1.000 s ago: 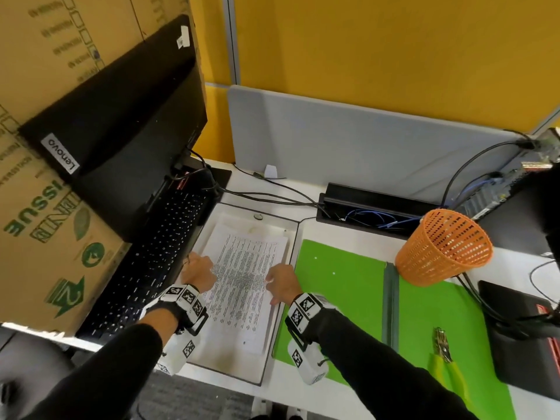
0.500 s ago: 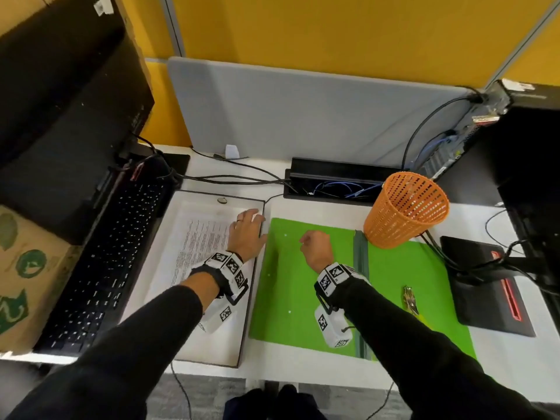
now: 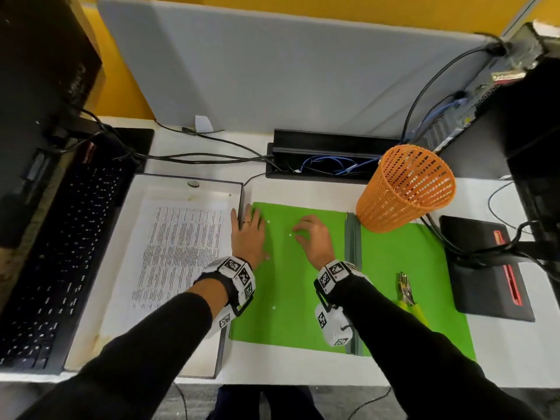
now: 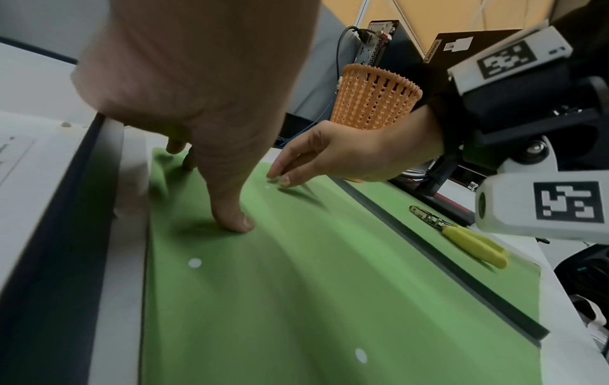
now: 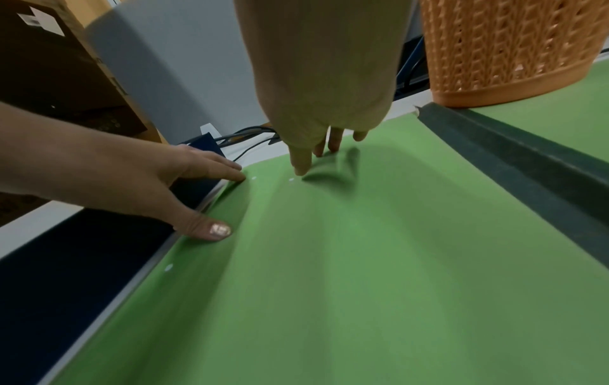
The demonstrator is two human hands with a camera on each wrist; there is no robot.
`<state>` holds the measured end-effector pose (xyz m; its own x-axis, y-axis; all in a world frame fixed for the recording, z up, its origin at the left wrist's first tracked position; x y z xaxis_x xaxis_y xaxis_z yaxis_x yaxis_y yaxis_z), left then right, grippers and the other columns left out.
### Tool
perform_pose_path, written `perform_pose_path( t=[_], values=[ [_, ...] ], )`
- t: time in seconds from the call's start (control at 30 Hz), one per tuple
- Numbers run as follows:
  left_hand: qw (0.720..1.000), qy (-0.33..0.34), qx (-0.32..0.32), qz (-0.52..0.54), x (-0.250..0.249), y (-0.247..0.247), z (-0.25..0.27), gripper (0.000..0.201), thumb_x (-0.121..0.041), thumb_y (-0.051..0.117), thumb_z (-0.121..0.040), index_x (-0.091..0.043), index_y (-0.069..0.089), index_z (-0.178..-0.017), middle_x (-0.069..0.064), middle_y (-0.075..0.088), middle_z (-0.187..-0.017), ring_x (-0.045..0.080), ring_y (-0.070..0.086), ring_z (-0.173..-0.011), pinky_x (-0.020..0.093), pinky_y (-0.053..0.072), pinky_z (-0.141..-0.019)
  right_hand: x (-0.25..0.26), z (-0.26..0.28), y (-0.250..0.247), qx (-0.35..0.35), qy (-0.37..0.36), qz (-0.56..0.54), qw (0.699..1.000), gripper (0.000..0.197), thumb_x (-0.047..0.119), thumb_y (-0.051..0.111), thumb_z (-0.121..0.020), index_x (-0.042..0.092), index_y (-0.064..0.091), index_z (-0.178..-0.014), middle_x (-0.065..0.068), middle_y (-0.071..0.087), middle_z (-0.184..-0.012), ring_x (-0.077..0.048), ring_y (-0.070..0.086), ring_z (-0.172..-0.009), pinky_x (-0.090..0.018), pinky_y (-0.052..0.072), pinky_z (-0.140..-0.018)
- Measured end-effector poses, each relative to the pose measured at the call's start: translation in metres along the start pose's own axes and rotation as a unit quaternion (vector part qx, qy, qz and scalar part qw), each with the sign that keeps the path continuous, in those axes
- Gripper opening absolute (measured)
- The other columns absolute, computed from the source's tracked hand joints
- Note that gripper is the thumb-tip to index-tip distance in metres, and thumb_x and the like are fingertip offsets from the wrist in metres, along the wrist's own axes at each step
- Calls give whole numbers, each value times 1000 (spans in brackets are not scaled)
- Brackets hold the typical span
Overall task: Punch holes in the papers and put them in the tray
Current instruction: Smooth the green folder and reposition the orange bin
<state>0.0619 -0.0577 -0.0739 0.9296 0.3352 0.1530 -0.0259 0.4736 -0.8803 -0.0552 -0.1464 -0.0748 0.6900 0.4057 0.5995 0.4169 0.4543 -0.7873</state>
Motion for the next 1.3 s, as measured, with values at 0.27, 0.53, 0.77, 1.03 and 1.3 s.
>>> perform_pose_path(
  t=[0.27, 0.53, 0.77, 1.03, 1.3],
  values=[
    [999, -23, 16, -18, -1, 0, -6, 110, -61, 63, -74, -4, 7, -150, 16, 3, -159, 33, -2, -148, 61, -1, -115, 4, -4, 8, -31, -31, 16, 999, 10, 8, 70, -77, 8, 73, -86, -10, 66, -113, -26, 62, -102, -41, 50, -94],
    [1000, -21, 16, -11, -1, 2, -4, 112, -59, 64, -74, -2, 4, -150, 17, 4, -159, 32, 0, -148, 60, 0, -115, 9, -5, 11, -18, -48, 99, 994, 6, 15, 66, -81, 12, 71, -83, -3, 65, -112, -23, 56, -111, -50, 41, -99],
    [1000, -21, 16, -6, -1, 2, -4, 113, -58, 65, -74, -1, 3, -149, 16, 5, -159, 31, 2, -148, 58, 4, -117, 16, -6, 14, -7, -69, 148, 987, 5, 7, 63, -82, 9, 67, -84, -4, 59, -101, -24, 53, -101, -45, 43, -91],
    [1000, -15, 17, -7, -1, 2, -5, 112, -59, 64, -74, -2, 3, -149, 16, 4, -159, 31, 3, -148, 58, 4, -116, 14, -5, 20, 20, -53, 154, 986, 21, -7, 55, -82, 6, 62, -97, -7, 53, -113, -24, 44, -108, -37, 37, -93],
    [1000, -17, 15, -4, -1, 2, -6, 114, -59, 65, -74, -1, 3, -149, 16, 5, -159, 30, 4, -148, 58, 5, -116, 0, -8, 15, 12, -13, 91, 996, 22, -9, 51, -83, 8, 59, -93, -6, 55, -105, -22, 46, -102, -25, 30, -85]
  ],
)
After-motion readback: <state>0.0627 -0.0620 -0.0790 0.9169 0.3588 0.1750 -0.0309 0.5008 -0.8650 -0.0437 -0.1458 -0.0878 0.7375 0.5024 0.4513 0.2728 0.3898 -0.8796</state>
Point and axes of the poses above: each hand's wrist, its own z-axis away from the middle knuckle, its own y-axis out of the palm, x = y × z, the point moved 7 cm from there along -z, towards the middle knuckle
